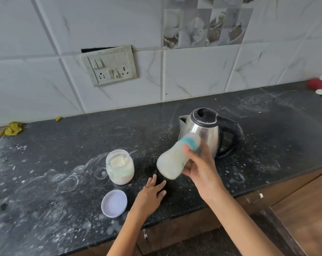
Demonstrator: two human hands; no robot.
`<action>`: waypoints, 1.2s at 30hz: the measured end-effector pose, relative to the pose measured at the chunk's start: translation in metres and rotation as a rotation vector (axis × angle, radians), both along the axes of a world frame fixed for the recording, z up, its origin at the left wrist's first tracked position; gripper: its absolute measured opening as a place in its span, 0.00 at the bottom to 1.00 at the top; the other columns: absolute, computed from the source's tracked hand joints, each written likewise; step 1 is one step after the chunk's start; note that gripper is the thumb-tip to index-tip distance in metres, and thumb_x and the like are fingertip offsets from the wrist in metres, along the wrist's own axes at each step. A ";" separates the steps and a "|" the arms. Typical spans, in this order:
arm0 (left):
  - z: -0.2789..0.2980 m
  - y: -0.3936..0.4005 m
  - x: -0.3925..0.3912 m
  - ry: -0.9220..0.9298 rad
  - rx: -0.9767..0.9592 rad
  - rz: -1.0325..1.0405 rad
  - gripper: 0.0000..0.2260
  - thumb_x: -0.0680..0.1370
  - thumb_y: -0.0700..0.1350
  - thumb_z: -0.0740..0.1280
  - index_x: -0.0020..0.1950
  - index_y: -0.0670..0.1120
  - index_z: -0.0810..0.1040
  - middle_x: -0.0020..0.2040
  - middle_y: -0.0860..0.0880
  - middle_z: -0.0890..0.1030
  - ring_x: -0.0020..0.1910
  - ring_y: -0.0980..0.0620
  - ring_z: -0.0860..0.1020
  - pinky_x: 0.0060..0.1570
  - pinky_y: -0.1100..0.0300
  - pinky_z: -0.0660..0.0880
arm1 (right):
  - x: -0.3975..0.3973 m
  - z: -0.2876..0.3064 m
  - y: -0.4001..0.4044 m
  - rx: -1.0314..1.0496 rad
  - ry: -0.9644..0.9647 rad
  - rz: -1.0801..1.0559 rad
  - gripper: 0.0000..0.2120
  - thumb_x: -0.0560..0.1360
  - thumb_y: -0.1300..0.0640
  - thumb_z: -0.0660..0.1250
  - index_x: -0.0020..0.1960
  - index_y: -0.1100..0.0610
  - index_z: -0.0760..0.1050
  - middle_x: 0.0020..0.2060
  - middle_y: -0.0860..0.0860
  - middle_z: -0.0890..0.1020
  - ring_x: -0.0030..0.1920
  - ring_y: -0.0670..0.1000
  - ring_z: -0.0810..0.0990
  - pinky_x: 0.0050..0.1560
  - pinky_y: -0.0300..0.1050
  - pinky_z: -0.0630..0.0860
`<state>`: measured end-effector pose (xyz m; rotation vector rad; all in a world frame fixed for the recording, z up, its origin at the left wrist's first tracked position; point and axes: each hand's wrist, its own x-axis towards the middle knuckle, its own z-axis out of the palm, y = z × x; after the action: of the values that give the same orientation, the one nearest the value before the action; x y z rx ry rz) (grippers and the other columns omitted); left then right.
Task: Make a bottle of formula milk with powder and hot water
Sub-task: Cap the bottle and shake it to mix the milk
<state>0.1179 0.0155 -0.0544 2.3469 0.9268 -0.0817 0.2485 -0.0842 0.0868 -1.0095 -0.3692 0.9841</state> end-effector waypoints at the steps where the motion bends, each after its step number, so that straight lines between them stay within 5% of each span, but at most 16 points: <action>1: 0.002 0.001 0.002 -0.026 -0.010 0.010 0.20 0.83 0.52 0.54 0.76 0.55 0.60 0.79 0.50 0.50 0.78 0.48 0.48 0.72 0.51 0.58 | 0.001 0.000 0.003 0.009 0.071 -0.085 0.34 0.66 0.57 0.75 0.70 0.47 0.68 0.63 0.57 0.77 0.57 0.57 0.82 0.42 0.51 0.83; 3: -0.002 0.000 0.003 -0.040 -0.061 0.063 0.21 0.82 0.52 0.57 0.75 0.54 0.62 0.79 0.48 0.52 0.78 0.47 0.52 0.72 0.53 0.61 | -0.003 -0.004 0.002 -0.055 0.049 -0.073 0.38 0.64 0.57 0.76 0.71 0.46 0.66 0.63 0.57 0.77 0.57 0.58 0.82 0.42 0.52 0.83; 5: -0.007 -0.003 -0.001 -0.090 -0.142 0.212 0.23 0.78 0.50 0.66 0.71 0.48 0.68 0.72 0.47 0.69 0.71 0.48 0.68 0.62 0.67 0.70 | -0.015 -0.008 -0.005 -0.154 -0.059 0.083 0.41 0.60 0.58 0.79 0.70 0.45 0.68 0.57 0.57 0.82 0.54 0.58 0.84 0.44 0.56 0.83; 7: -0.006 -0.004 -0.006 -0.111 -0.195 0.291 0.27 0.73 0.48 0.72 0.70 0.48 0.69 0.67 0.51 0.74 0.66 0.53 0.73 0.51 0.80 0.67 | -0.022 -0.008 -0.011 -0.210 -0.066 0.177 0.40 0.56 0.56 0.80 0.66 0.47 0.71 0.52 0.56 0.84 0.51 0.56 0.85 0.45 0.55 0.82; 9: 0.000 -0.004 -0.003 -0.082 -0.179 0.243 0.27 0.76 0.47 0.67 0.74 0.48 0.63 0.71 0.47 0.70 0.69 0.50 0.70 0.62 0.68 0.70 | -0.021 -0.006 -0.010 -0.214 0.042 0.187 0.32 0.56 0.53 0.79 0.59 0.54 0.76 0.48 0.55 0.83 0.50 0.54 0.84 0.46 0.52 0.81; 12: 0.012 -0.004 0.001 -0.049 -0.090 0.089 0.23 0.82 0.49 0.56 0.77 0.54 0.56 0.79 0.47 0.52 0.78 0.47 0.51 0.73 0.49 0.59 | -0.016 0.000 -0.005 -0.221 0.261 0.169 0.17 0.64 0.52 0.75 0.51 0.55 0.78 0.41 0.53 0.80 0.40 0.51 0.83 0.37 0.47 0.80; 14: 0.013 -0.004 0.001 -0.014 -0.041 0.035 0.22 0.83 0.50 0.55 0.77 0.56 0.54 0.79 0.48 0.46 0.78 0.49 0.45 0.75 0.48 0.56 | -0.012 0.000 -0.003 -0.253 0.273 0.180 0.21 0.64 0.51 0.75 0.55 0.55 0.77 0.46 0.55 0.80 0.47 0.54 0.84 0.38 0.48 0.81; 16: 0.013 -0.003 0.001 -0.011 -0.053 0.039 0.21 0.83 0.50 0.55 0.76 0.55 0.57 0.79 0.48 0.47 0.78 0.48 0.45 0.75 0.47 0.56 | -0.010 -0.001 -0.006 -0.281 0.264 0.182 0.28 0.63 0.52 0.76 0.61 0.56 0.75 0.54 0.59 0.80 0.55 0.58 0.83 0.41 0.50 0.83; 21: 0.008 -0.001 0.001 0.010 -0.042 0.016 0.20 0.82 0.51 0.55 0.75 0.56 0.61 0.79 0.50 0.47 0.78 0.49 0.44 0.74 0.47 0.57 | 0.000 -0.006 -0.013 -0.256 0.096 0.306 0.29 0.74 0.65 0.68 0.72 0.56 0.65 0.54 0.58 0.79 0.53 0.55 0.82 0.39 0.49 0.83; 25: 0.013 -0.001 0.001 0.038 -0.047 0.004 0.21 0.83 0.51 0.54 0.76 0.56 0.57 0.79 0.49 0.45 0.78 0.50 0.44 0.74 0.48 0.56 | 0.018 -0.003 -0.016 -0.272 -0.431 0.459 0.54 0.64 0.59 0.78 0.72 0.28 0.45 0.65 0.53 0.72 0.59 0.53 0.81 0.48 0.54 0.83; 28: 0.016 -0.002 0.000 0.050 -0.068 0.011 0.21 0.83 0.51 0.54 0.76 0.56 0.58 0.79 0.49 0.45 0.78 0.50 0.44 0.74 0.48 0.56 | 0.019 0.002 -0.015 -0.187 -0.489 0.415 0.54 0.62 0.63 0.79 0.70 0.28 0.52 0.64 0.55 0.73 0.59 0.55 0.81 0.46 0.56 0.83; 32: 0.018 -0.002 0.000 0.041 -0.101 0.033 0.20 0.83 0.52 0.54 0.76 0.55 0.60 0.79 0.49 0.47 0.78 0.48 0.46 0.74 0.49 0.57 | 0.006 -0.001 -0.002 -0.084 -0.132 0.045 0.47 0.63 0.69 0.77 0.71 0.40 0.59 0.62 0.56 0.74 0.59 0.60 0.79 0.38 0.63 0.82; 36: 0.017 -0.008 -0.004 -0.058 -0.159 0.161 0.23 0.79 0.44 0.64 0.73 0.45 0.65 0.74 0.44 0.66 0.72 0.45 0.65 0.70 0.50 0.65 | -0.013 -0.002 -0.008 -0.168 -0.336 0.271 0.50 0.60 0.71 0.78 0.70 0.39 0.60 0.60 0.55 0.75 0.53 0.55 0.83 0.41 0.63 0.83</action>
<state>0.1140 0.0078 -0.0379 2.1110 1.0380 -0.0220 0.2354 -0.0927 0.0847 -1.3059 -0.7260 1.1012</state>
